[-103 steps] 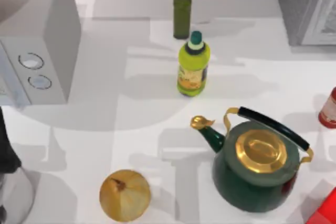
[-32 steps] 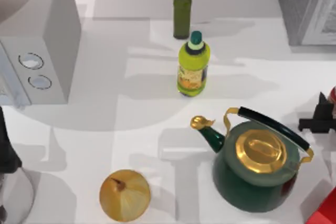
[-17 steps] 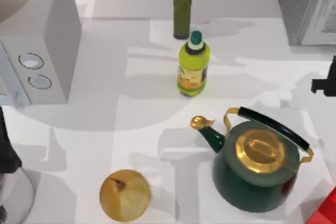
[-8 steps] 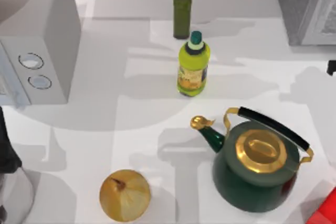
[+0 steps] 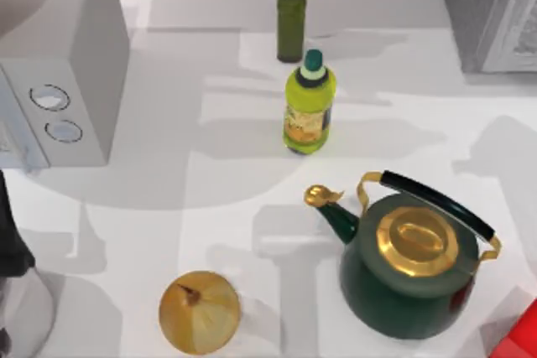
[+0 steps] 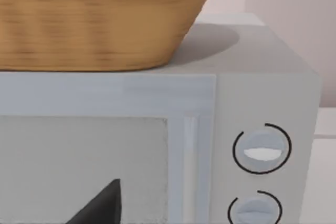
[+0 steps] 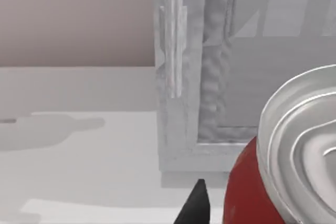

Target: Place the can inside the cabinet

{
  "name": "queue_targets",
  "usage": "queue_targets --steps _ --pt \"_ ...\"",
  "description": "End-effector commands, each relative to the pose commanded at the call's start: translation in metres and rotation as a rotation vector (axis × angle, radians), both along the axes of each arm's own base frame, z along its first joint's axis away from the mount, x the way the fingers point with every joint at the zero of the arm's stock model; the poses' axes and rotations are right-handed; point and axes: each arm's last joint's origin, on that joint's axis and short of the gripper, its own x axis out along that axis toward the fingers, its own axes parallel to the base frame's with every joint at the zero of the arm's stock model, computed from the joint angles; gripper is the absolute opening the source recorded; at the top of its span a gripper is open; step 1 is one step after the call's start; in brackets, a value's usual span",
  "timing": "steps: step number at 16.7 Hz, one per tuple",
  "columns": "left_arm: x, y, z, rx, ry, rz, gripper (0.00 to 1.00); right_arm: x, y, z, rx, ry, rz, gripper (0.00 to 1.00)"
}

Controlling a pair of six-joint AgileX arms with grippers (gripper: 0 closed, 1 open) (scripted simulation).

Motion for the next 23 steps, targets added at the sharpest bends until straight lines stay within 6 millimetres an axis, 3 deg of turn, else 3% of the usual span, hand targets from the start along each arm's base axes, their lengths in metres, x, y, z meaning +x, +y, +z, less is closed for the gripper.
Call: queue_targets --steps 5,11,17,23 --pt "0.000 0.000 0.000 0.000 0.000 0.000 1.00 -0.053 -0.009 0.007 0.003 -0.097 0.002 0.00" --pt "0.000 0.000 0.000 0.000 0.000 0.000 1.00 -0.107 -0.017 -0.017 -0.001 -0.205 0.005 0.00" --pt "0.000 0.000 0.000 0.000 0.000 0.000 1.00 -0.124 -0.019 -0.044 -0.008 -0.255 0.008 0.00" --pt "0.000 0.000 0.000 0.000 0.000 0.000 1.00 -0.124 -0.019 -0.045 -0.006 -0.257 0.011 0.00"
